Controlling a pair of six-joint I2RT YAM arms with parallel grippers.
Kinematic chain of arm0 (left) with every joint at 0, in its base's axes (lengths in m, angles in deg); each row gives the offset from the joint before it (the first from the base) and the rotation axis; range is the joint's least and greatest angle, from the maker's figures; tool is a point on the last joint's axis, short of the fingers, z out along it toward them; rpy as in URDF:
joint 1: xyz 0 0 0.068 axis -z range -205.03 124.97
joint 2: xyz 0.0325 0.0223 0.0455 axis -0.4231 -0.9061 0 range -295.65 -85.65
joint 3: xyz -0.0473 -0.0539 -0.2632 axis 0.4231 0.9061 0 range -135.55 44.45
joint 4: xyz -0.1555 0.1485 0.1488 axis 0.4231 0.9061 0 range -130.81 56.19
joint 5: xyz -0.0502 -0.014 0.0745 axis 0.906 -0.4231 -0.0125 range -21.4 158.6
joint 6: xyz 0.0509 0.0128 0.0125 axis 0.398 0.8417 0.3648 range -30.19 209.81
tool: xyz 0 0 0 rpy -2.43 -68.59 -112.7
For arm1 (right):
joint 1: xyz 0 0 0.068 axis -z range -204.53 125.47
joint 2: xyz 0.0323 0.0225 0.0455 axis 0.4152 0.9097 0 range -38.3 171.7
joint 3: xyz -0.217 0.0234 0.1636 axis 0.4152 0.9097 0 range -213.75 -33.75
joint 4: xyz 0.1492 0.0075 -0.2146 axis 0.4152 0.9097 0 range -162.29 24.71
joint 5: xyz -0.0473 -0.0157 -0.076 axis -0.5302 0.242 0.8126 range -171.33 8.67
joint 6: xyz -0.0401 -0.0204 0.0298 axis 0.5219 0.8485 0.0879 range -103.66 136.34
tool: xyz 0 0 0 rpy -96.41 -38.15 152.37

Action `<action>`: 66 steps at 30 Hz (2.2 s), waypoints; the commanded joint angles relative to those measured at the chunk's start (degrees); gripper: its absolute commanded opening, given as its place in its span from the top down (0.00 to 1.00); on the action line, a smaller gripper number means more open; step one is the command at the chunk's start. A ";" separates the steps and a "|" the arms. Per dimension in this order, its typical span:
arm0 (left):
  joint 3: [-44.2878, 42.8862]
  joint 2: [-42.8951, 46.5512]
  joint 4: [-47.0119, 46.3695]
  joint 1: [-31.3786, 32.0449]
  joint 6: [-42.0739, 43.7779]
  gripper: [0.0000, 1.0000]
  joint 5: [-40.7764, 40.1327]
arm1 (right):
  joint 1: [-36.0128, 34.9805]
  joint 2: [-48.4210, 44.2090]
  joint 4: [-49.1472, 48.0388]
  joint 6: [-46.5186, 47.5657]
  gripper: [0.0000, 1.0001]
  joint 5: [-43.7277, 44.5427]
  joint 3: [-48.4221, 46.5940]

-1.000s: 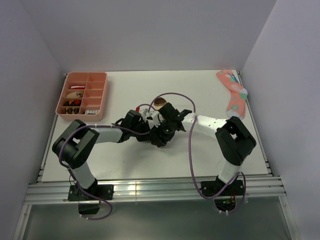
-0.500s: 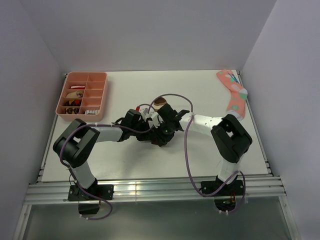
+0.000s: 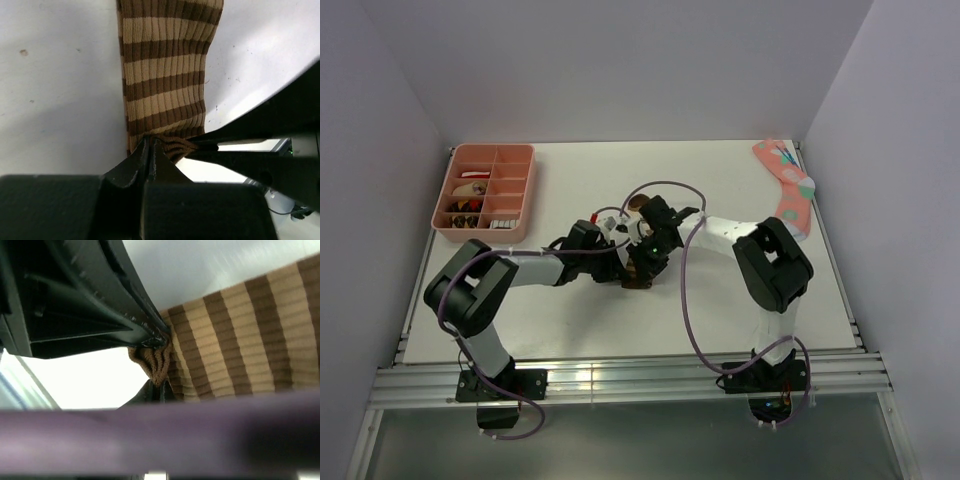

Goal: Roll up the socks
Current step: Roll the sock at the center of the board.

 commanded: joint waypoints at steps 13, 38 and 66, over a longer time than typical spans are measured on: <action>9.09 14.18 -10.62 2.92 -0.91 0.81 -18.78 | 8.49 8.35 16.99 -0.48 1.00 -1.42 -4.23; 19.65 8.21 -48.51 12.76 12.80 0.63 -8.78 | 10.78 16.09 23.24 -0.48 1.00 -0.62 -9.42; 11.91 -5.50 -42.99 13.56 13.42 0.69 -10.61 | 10.78 16.70 23.15 -0.83 1.00 -1.33 -10.74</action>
